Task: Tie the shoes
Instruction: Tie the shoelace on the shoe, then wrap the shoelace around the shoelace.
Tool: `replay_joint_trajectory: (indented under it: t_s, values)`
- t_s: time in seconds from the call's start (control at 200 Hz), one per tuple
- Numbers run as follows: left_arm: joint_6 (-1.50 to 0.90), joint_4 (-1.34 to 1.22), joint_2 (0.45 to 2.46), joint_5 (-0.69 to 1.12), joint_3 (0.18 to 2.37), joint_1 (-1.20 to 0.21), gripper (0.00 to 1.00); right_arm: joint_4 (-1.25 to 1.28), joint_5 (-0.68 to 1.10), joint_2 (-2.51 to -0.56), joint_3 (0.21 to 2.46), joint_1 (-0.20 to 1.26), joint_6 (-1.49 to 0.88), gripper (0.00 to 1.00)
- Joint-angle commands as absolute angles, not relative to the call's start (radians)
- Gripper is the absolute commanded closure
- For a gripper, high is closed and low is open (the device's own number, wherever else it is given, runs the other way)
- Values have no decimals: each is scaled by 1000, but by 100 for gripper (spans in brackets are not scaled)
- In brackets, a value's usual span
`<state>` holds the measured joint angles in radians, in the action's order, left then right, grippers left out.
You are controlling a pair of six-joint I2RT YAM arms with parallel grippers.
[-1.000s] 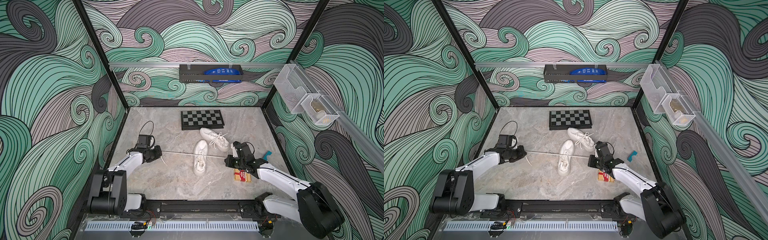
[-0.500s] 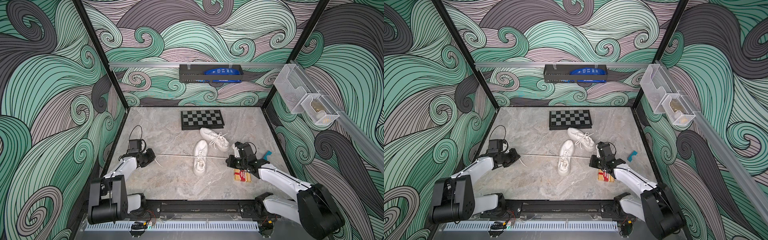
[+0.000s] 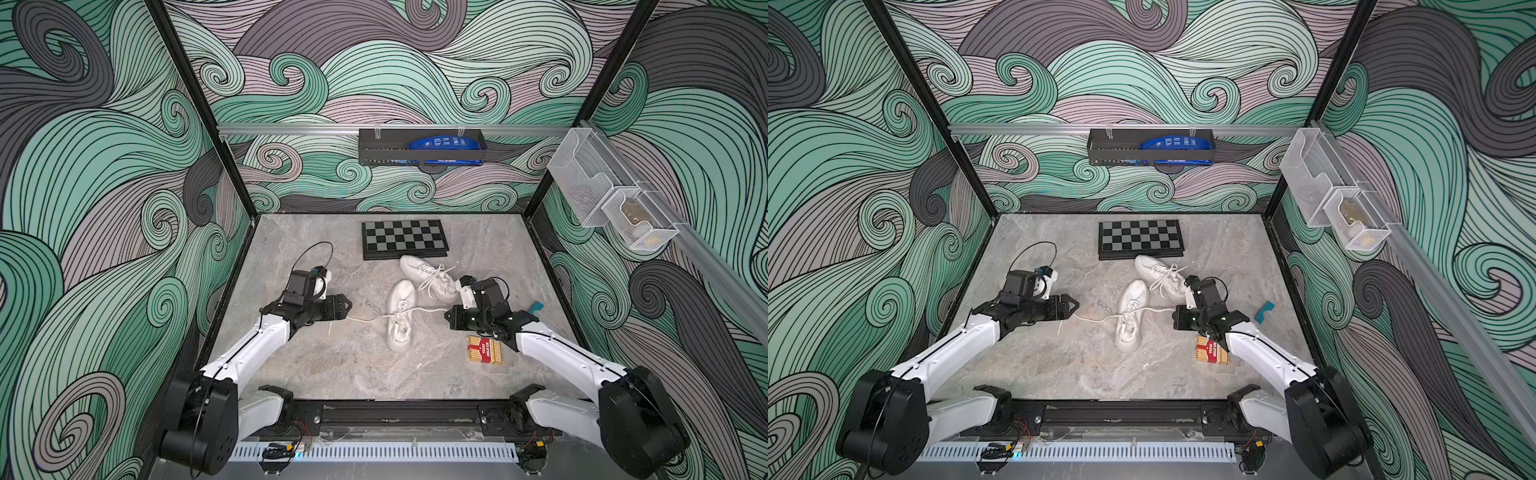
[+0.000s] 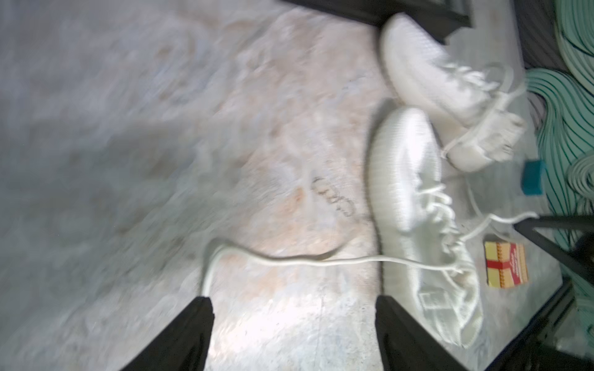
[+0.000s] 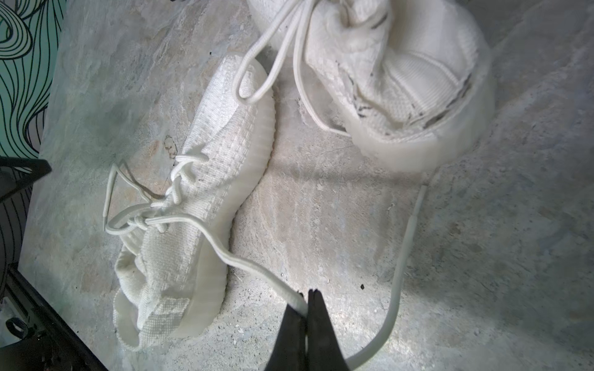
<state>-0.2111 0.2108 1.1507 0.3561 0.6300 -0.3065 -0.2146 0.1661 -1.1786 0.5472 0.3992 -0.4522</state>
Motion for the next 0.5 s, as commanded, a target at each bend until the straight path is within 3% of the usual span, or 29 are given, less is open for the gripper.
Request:
replay_joint_trajectory:
  t_s: [0.0,0.125,0.25,0.495]
  values:
    - [82,75,1144,436,631,-403,20,-226,172,-1189,578,405,-436,100]
    - [246,-30,1178,417,594,-471,23,-225,162,-1185,581,407,-439,100]
    - [364,35,1281,379,632,-498,40,-225,159,-1183,581,407,-445,100]
    - [413,59,1439,375,683,-556,44,-225,150,-1184,581,407,-454,100]
